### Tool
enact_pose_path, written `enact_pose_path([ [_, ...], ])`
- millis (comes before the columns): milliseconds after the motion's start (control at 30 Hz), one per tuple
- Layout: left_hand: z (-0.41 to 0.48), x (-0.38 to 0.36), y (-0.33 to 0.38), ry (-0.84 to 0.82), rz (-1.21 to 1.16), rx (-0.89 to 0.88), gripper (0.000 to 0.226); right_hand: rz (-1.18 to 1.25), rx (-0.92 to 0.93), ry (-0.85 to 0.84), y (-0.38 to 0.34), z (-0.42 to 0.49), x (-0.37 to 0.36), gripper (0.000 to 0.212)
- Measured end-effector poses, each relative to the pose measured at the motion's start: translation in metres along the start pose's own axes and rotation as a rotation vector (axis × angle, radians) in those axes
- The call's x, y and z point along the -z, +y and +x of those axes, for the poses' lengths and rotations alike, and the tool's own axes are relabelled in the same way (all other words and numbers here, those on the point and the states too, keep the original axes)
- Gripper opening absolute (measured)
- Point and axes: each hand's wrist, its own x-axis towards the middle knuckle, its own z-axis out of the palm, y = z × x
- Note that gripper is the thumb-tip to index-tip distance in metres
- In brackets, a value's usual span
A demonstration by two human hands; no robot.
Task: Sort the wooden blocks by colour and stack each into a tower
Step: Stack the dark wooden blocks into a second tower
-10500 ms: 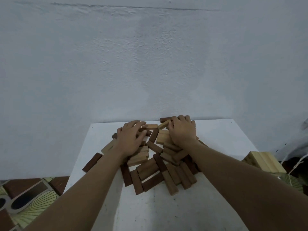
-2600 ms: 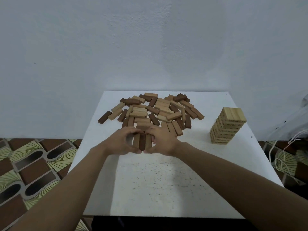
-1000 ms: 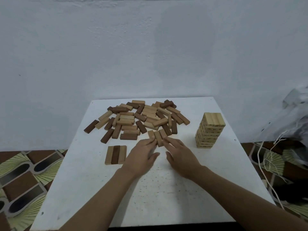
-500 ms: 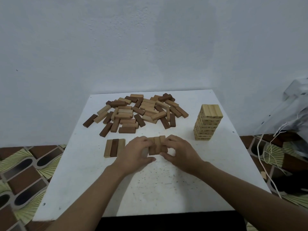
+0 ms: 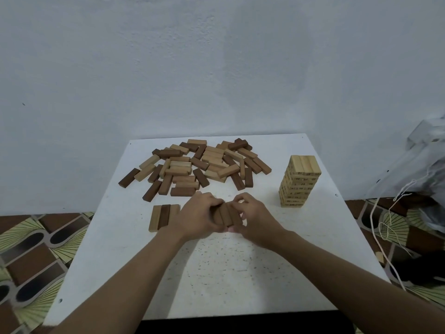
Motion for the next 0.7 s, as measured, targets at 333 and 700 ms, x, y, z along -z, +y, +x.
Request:
enact_pose_path([
  [333,-0.035,-0.023,0.028,0.177,-0.083,0.292,0.075,0.097,-0.061,-0.044,-0.011,-0.008,-0.001,0.074],
  [700,-0.030,0.018,0.003,-0.159,-0.265,0.171,0.052,-0.054,0.004,0.013,-0.007,-0.016,-0.006,0.078],
])
